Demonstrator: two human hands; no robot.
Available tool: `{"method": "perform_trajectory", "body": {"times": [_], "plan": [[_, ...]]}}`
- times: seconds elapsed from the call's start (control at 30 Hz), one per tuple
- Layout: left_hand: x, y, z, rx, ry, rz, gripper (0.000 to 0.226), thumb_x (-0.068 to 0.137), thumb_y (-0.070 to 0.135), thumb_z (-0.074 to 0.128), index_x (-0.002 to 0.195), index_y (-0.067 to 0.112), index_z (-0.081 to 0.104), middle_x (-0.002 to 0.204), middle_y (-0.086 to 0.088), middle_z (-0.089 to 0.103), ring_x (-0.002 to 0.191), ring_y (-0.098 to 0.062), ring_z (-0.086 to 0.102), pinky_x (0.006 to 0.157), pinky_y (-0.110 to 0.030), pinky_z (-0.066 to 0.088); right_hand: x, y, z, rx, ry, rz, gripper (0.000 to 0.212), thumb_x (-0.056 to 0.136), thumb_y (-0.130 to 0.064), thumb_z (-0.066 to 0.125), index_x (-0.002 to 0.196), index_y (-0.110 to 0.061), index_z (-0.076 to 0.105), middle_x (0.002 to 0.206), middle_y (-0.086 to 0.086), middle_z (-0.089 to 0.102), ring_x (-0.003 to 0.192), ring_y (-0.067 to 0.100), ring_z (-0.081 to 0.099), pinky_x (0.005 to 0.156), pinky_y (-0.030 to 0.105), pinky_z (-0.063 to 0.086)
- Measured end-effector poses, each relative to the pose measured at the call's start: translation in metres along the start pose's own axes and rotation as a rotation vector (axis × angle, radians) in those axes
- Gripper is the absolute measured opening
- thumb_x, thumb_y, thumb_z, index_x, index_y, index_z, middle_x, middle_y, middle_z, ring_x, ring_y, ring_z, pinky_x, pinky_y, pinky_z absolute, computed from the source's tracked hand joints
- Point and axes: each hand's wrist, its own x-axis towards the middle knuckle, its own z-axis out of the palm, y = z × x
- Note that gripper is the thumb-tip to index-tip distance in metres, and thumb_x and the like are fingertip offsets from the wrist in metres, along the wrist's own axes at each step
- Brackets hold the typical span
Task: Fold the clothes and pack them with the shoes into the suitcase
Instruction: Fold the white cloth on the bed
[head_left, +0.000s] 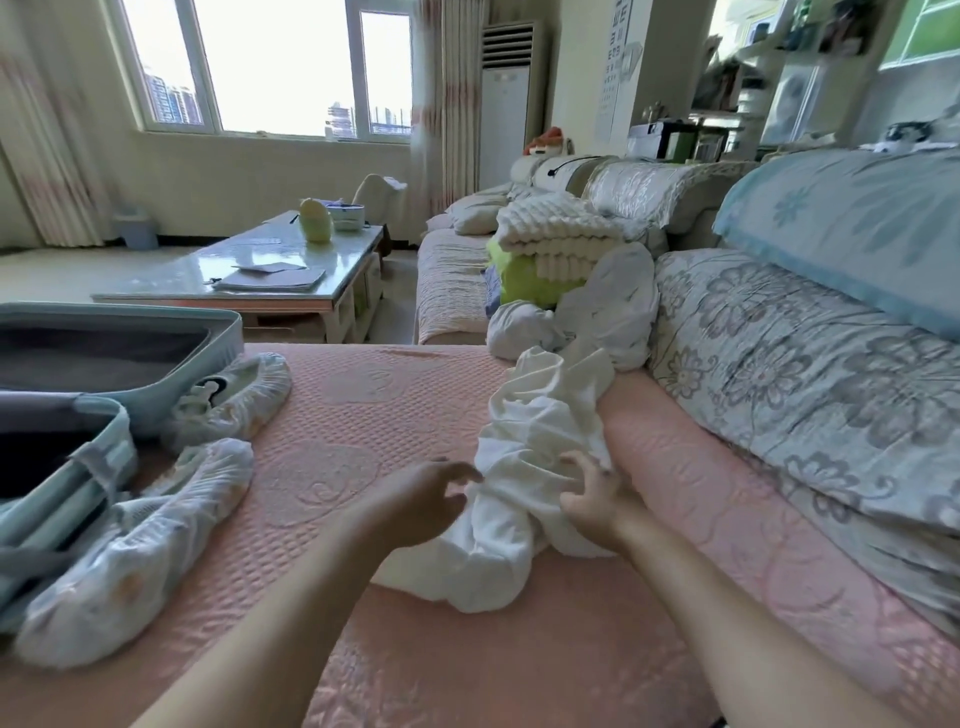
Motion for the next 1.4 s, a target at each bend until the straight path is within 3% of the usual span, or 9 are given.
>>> {"method": "perform_trajectory", "body": {"times": [0.13,0.3,0.5,0.63,0.8,0.9,1.03,1.23,1.4], "plan": [[0.001,0.025,0.026,0.038,-0.225,0.097,0.081,0.063,0.058,0.077,0.135,0.048,0.041,0.141,0.015,0.042,0.122,-0.013,0.05,0.1,-0.036,0.046,0.013,0.015,0.009,-0.023,-0.044,0.136,0.087,0.087,-0.031,0.059,0.16,-0.03,0.012,0.16,0.01,0.03,0.14,0.031,0.042,0.112,0.033,0.037],[0.008,0.02,0.026,-0.059,-0.114,0.047,0.032,0.085,0.002,0.059,0.107,0.022,0.07,0.104,0.001,0.06,0.088,-0.022,0.062,0.07,-0.021,0.047,0.01,0.008,0.007,0.163,0.039,0.022,0.027,0.086,-0.023,0.06,0.105,-0.017,0.077,0.11,0.005,0.075,0.1,0.021,0.068,0.084,0.03,0.052],[-0.002,-0.016,-0.039,0.335,-0.086,-0.281,0.02,0.086,0.015,0.066,0.101,0.019,0.078,0.102,-0.005,0.073,0.092,-0.02,0.068,0.076,-0.026,0.051,-0.008,-0.015,-0.003,0.579,-0.422,-0.108,0.021,0.081,-0.019,0.07,0.099,-0.013,0.078,0.08,0.005,0.066,0.068,0.018,0.056,0.055,0.028,0.047],[-0.012,-0.025,-0.034,0.485,-0.173,-0.305,0.034,0.086,0.022,0.059,0.119,0.022,0.065,0.123,-0.001,0.065,0.111,-0.022,0.061,0.094,-0.034,0.051,-0.003,-0.02,0.005,0.602,-0.422,-0.195,0.039,0.088,0.0,0.054,0.116,-0.02,0.073,0.106,0.004,0.073,0.076,0.018,0.063,0.062,0.025,0.05],[-0.015,0.022,-0.012,0.311,-0.125,0.129,0.087,0.078,0.043,0.072,0.149,0.046,0.023,0.159,0.007,0.013,0.146,-0.019,0.011,0.118,-0.045,0.017,0.023,-0.002,0.016,-0.102,-0.152,-0.229,0.071,0.082,-0.008,0.053,0.145,-0.041,0.047,0.147,-0.008,0.042,0.13,0.016,0.047,0.108,0.026,0.04],[-0.007,0.02,0.007,0.515,-0.267,0.146,0.086,0.07,0.047,0.08,0.144,0.049,0.037,0.155,0.007,0.024,0.143,-0.022,0.019,0.112,-0.041,0.023,0.03,-0.001,0.028,-0.331,-0.142,-0.227,0.073,0.086,-0.022,0.061,0.153,-0.039,0.036,0.151,-0.004,0.036,0.139,0.023,0.037,0.115,0.034,0.031],[0.015,0.0,-0.007,0.39,0.124,0.061,0.028,0.089,0.04,0.065,0.116,0.038,0.069,0.124,0.014,0.056,0.122,-0.015,0.045,0.093,-0.028,0.036,0.04,-0.005,0.033,-0.309,0.122,-0.302,0.033,0.097,-0.038,0.054,0.127,-0.037,0.066,0.135,-0.005,0.054,0.128,0.024,0.046,0.104,0.035,0.039],[0.027,-0.03,-0.062,0.086,0.693,-0.304,0.033,0.101,0.037,0.044,0.099,0.019,0.071,0.1,-0.009,0.067,0.093,-0.032,0.065,0.073,-0.035,0.047,0.045,-0.018,0.024,-0.125,0.052,-0.271,0.028,0.089,-0.032,0.055,0.107,-0.036,0.076,0.12,-0.007,0.067,0.115,0.018,0.059,0.096,0.033,0.05],[0.031,-0.073,-0.088,-0.905,0.887,-0.565,0.022,0.097,0.022,0.046,0.115,0.012,0.054,0.112,-0.019,0.068,0.091,-0.036,0.07,0.084,-0.051,0.058,0.046,-0.024,0.034,-0.155,-0.043,-0.223,0.032,0.081,-0.025,0.054,0.1,-0.037,0.077,0.117,-0.012,0.071,0.11,0.015,0.062,0.093,0.025,0.049]]}}
